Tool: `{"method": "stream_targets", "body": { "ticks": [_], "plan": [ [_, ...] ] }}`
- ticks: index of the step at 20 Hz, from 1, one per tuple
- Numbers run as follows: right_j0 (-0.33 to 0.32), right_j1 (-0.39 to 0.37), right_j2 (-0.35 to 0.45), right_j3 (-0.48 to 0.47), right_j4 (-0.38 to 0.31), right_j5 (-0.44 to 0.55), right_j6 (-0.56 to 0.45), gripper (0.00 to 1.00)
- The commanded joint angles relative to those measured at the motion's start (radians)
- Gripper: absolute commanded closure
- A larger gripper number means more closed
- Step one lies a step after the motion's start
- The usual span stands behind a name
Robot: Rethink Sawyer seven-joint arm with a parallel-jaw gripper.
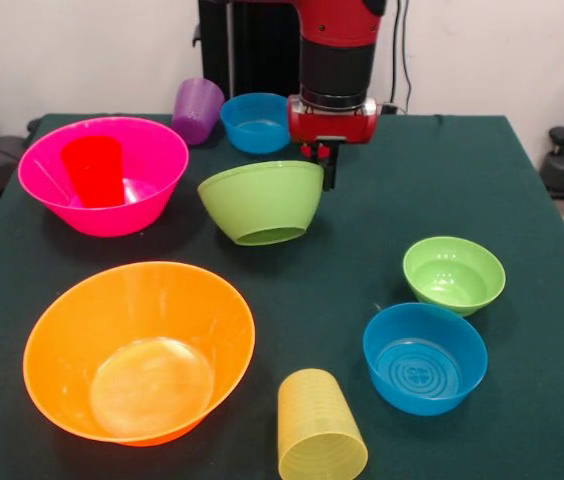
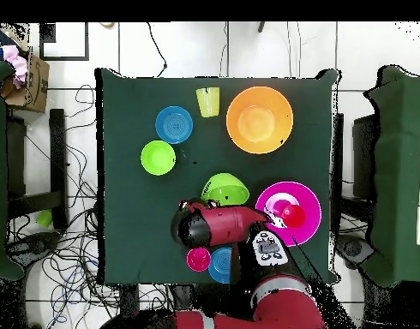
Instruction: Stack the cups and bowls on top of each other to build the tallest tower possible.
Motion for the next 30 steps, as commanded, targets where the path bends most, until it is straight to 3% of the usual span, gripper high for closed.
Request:
{"method": "stream_targets", "body": {
  "ticks": [1, 6, 12, 21, 25, 30],
  "plan": [
    [-0.048, -0.025, 0.132, -0.01, -0.045, 0.1, -0.038, 1.0],
    [-0.153, -0.28, 0.264, 0.13, 0.059, 0.356, -0.138, 1.0],
    [-0.228, -0.419, 0.353, 0.181, 0.127, 0.554, -0.206, 1.0],
    [-0.295, -0.465, 0.423, 0.196, 0.116, 0.624, -0.208, 1.0],
    [-0.332, -0.47, 0.407, 0.188, 0.026, 0.631, -0.231, 1.0],
    [-0.462, -0.494, 0.425, 0.215, -0.08, 0.621, -0.367, 1.0]
  ]
}}
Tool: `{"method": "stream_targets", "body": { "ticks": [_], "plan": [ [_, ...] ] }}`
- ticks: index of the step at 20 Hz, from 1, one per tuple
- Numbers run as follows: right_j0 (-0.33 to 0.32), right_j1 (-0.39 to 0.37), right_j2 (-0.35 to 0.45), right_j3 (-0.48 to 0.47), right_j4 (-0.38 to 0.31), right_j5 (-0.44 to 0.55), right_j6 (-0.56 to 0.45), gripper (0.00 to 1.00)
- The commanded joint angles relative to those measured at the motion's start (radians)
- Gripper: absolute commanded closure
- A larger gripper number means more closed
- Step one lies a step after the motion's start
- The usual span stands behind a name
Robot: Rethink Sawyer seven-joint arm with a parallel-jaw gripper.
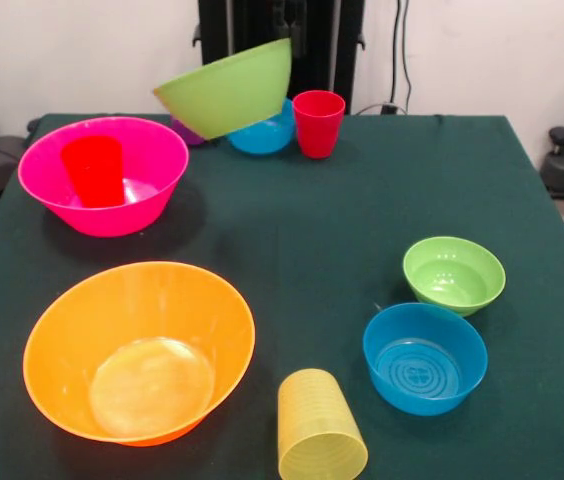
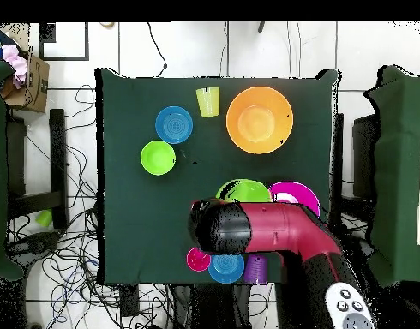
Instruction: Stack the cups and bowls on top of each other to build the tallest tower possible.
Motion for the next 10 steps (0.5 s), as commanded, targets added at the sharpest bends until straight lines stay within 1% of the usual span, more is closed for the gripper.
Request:
{"method": "stream_targets", "body": {
  "ticks": [1, 4, 6, 7, 10],
  "plan": [
    [-0.126, -0.017, 0.081, 0.07, -0.163, 0.086, -0.372, 1.0],
    [-0.186, -0.012, 0.114, 0.071, -0.212, 0.083, -0.404, 1.0],
    [-0.213, -0.013, 0.134, 0.07, -0.23, 0.09, -0.409, 1.0],
    [-0.223, -0.01, 0.144, 0.073, -0.237, 0.088, -0.405, 1.0],
    [-0.22, 0.043, 0.146, 0.052, -0.302, 0.062, -0.357, 1.0]
  ]
}}
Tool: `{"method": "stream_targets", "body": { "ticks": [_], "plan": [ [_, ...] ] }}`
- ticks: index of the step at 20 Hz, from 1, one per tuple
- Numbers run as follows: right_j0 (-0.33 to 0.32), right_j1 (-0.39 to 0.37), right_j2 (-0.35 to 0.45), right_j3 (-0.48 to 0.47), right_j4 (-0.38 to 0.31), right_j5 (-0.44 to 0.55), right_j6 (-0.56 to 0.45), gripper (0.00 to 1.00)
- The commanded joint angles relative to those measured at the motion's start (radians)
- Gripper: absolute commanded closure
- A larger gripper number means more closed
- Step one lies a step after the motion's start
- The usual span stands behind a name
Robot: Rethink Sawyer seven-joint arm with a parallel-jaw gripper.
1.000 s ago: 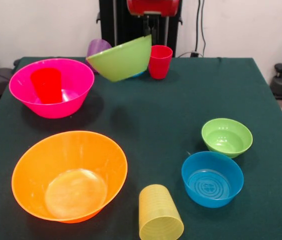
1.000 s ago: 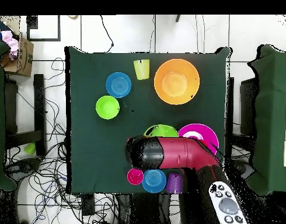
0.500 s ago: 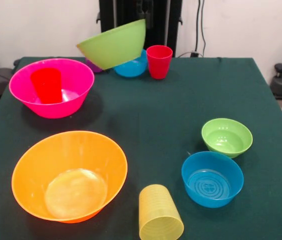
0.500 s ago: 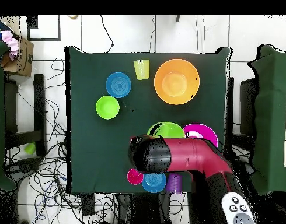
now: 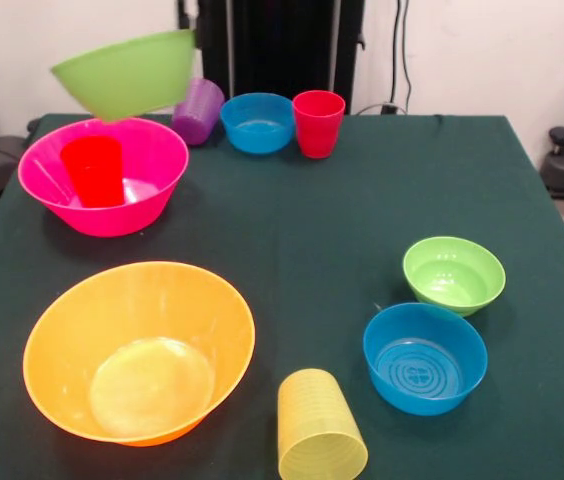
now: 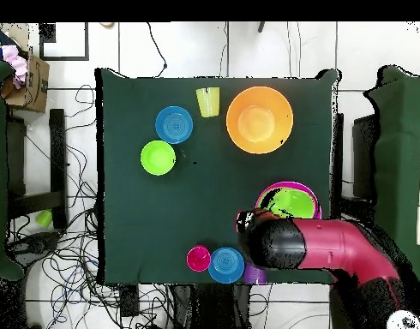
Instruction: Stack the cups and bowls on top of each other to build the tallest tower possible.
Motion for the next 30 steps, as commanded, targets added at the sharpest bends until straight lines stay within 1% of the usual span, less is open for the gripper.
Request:
{"method": "stream_targets", "body": {
  "ticks": [1, 5, 7, 10, 13, 16, 21, 25, 27, 29, 30],
  "plan": [
    [-0.011, 0.076, 0.088, 0.03, -0.17, 0.054, -0.289, 1.0],
    [0.017, 0.158, 0.082, -0.006, -0.235, 0.004, -0.213, 1.0],
    [0.028, 0.174, 0.078, -0.016, -0.258, -0.009, -0.186, 1.0],
    [0.058, 0.233, 0.057, -0.049, -0.315, -0.061, -0.124, 1.0],
    [0.079, 0.25, 0.041, -0.068, -0.352, -0.074, -0.086, 1.0],
    [0.082, 0.244, 0.034, -0.064, -0.366, -0.073, -0.076, 1.0],
    [0.053, 0.237, 0.044, -0.049, -0.367, -0.074, -0.1, 1.0],
    [0.035, 0.214, 0.056, -0.034, -0.354, -0.055, -0.123, 1.0],
    [0.019, 0.182, 0.074, -0.017, -0.32, -0.03, -0.147, 1.0],
    [-0.006, 0.116, 0.103, 0.018, -0.262, 0.017, -0.189, 1.0],
    [-0.028, 0.055, 0.129, 0.044, -0.206, 0.062, -0.232, 1.0]
  ]
}}
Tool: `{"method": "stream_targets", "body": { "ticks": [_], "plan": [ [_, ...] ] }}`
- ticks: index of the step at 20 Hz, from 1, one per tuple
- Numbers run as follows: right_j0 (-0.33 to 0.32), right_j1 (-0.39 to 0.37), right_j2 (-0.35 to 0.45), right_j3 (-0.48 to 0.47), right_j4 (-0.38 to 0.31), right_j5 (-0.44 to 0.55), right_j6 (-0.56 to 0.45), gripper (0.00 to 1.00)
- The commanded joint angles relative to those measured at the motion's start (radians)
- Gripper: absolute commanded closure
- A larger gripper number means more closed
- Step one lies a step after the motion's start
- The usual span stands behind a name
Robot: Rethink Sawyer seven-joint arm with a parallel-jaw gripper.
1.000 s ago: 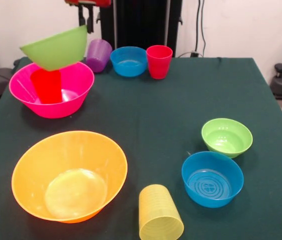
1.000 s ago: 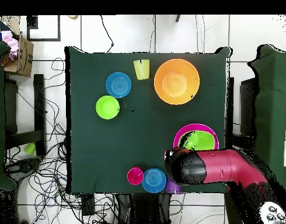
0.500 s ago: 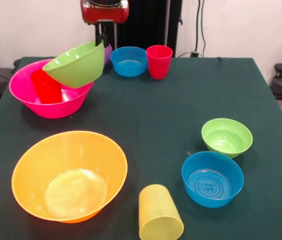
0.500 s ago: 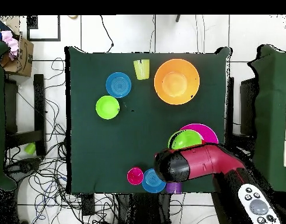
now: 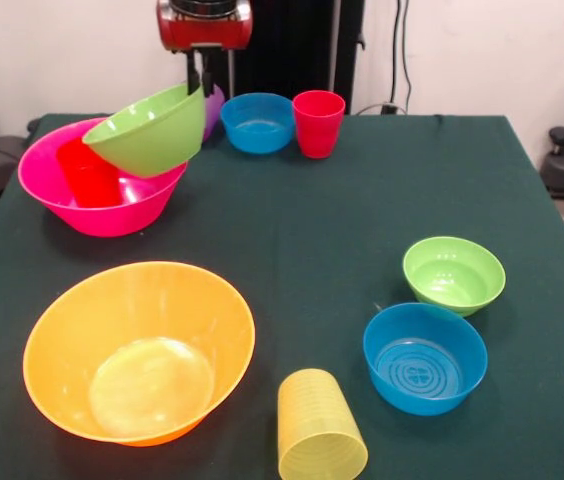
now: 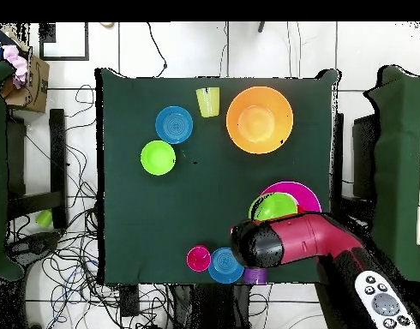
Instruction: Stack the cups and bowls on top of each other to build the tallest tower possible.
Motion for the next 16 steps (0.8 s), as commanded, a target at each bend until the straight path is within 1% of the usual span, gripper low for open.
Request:
{"method": "stream_targets", "body": {
  "ticks": [1, 2, 3, 4, 7, 8, 11, 13, 14, 15, 16],
  "plan": [
    [-0.056, -0.171, 0.112, 0.064, 0.1, 0.11, -0.25, 1.0],
    [-0.076, -0.229, 0.136, 0.079, 0.162, 0.17, -0.3, 1.0],
    [-0.088, -0.258, 0.152, 0.087, 0.195, 0.198, -0.322, 1.0],
    [-0.103, -0.301, 0.173, 0.097, 0.249, 0.246, -0.349, 1.0],
    [-0.125, -0.355, 0.21, 0.11, 0.309, 0.305, -0.373, 1.0],
    [-0.13, -0.36, 0.219, 0.113, 0.315, 0.31, -0.368, 1.0],
    [-0.137, -0.36, 0.236, 0.11, 0.299, 0.312, -0.352, 1.0],
    [-0.137, -0.324, 0.237, 0.098, 0.243, 0.283, -0.319, 1.0],
    [-0.132, -0.271, 0.228, 0.083, 0.187, 0.249, -0.289, 1.0],
    [-0.129, -0.239, 0.223, 0.074, 0.15, 0.226, -0.271, 1.0],
    [-0.12, -0.182, 0.206, 0.056, 0.087, 0.18, -0.241, 1.0]
  ]
}}
